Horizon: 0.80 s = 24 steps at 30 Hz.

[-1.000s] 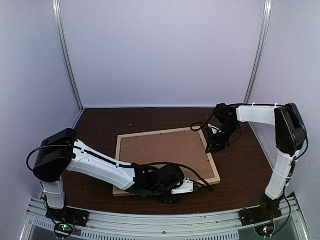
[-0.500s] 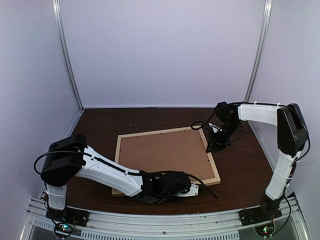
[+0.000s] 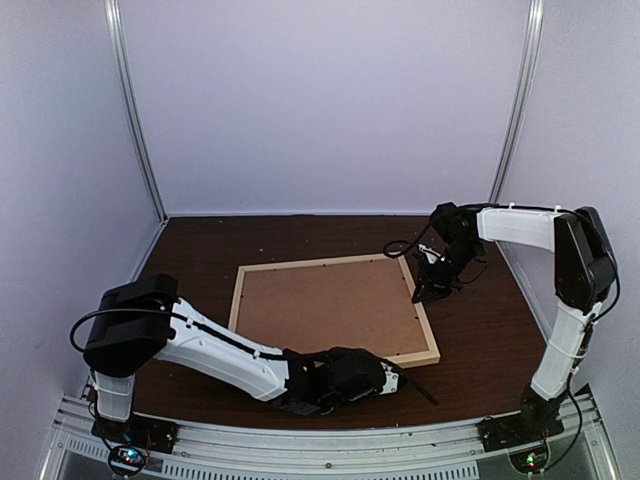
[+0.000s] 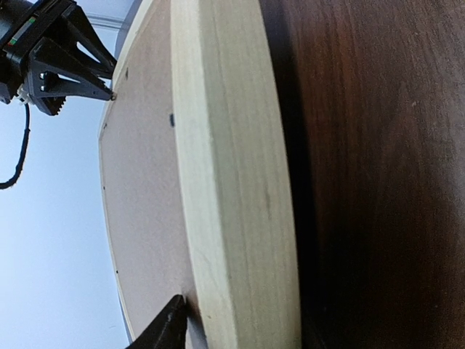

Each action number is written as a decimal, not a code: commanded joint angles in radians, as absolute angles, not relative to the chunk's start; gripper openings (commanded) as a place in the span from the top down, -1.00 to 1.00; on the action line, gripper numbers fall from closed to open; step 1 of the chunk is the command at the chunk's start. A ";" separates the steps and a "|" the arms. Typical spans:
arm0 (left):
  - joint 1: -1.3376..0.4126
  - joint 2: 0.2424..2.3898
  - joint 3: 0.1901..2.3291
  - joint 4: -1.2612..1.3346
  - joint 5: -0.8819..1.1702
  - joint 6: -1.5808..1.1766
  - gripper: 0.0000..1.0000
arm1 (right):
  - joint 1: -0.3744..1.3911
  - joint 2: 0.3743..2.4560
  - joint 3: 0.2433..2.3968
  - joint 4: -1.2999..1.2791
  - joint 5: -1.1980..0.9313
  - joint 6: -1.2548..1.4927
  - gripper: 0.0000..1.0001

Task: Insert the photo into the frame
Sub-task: Pick up the photo frame from the center of the board.

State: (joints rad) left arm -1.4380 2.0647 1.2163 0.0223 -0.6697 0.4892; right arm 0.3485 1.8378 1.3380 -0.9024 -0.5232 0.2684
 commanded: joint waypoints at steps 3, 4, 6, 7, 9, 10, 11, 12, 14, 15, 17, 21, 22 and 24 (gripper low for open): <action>-1.434 2.076 1.210 -0.007 -0.671 0.512 0.29 | 0.352 1.842 1.337 -0.893 -0.606 0.252 0.99; -1.435 2.075 1.208 0.020 -0.675 0.516 0.32 | 0.351 1.844 1.335 -0.893 -0.603 0.250 0.96; -1.437 2.069 1.203 0.032 -0.684 0.520 0.37 | 0.350 1.852 1.329 -0.893 -0.596 0.247 0.90; -1.438 2.065 1.200 0.037 -0.687 0.523 0.39 | 0.348 1.856 1.325 -0.892 -0.595 0.246 0.88; -1.441 2.057 1.197 0.042 -0.691 0.525 0.43 | 0.346 1.862 1.317 -0.888 -0.592 0.246 0.86; -1.442 2.052 1.194 0.045 -0.692 0.527 0.45 | 0.345 1.866 1.313 -0.885 -0.592 0.246 0.86; -1.443 2.049 1.194 0.047 -0.694 0.528 0.46 | 0.344 1.869 1.310 -0.881 -0.592 0.245 0.85; -1.443 2.046 1.192 0.047 -0.697 0.529 0.48 | 0.344 1.872 1.306 -0.878 -0.592 0.245 0.84; -1.445 2.040 1.190 0.048 -0.700 0.533 0.52 | 0.344 1.878 1.300 -0.874 -0.593 0.244 0.80; -1.446 2.037 1.190 0.048 -0.702 0.536 0.53 | 0.342 1.879 1.295 -0.872 -0.591 0.245 0.77; -1.446 2.033 1.188 0.048 -0.709 0.541 0.57 | 0.341 1.882 1.290 -0.870 -0.589 0.244 0.69; -1.448 2.017 1.192 0.035 -0.720 0.548 0.61 | 0.339 1.873 1.290 -0.871 -0.590 0.244 0.51; -1.449 2.013 1.195 0.028 -0.725 0.550 0.62 | 0.339 1.866 1.295 -0.875 -0.589 0.244 0.46; -1.451 1.999 1.203 0.017 -0.736 0.559 0.65 | 0.338 1.849 1.308 -0.888 -0.584 0.241 0.37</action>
State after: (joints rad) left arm -1.4506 2.0579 1.1912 0.0284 -0.7231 0.5190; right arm 0.3397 1.8713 1.3003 -0.8753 -0.5705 0.2539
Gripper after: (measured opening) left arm 0.429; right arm 0.279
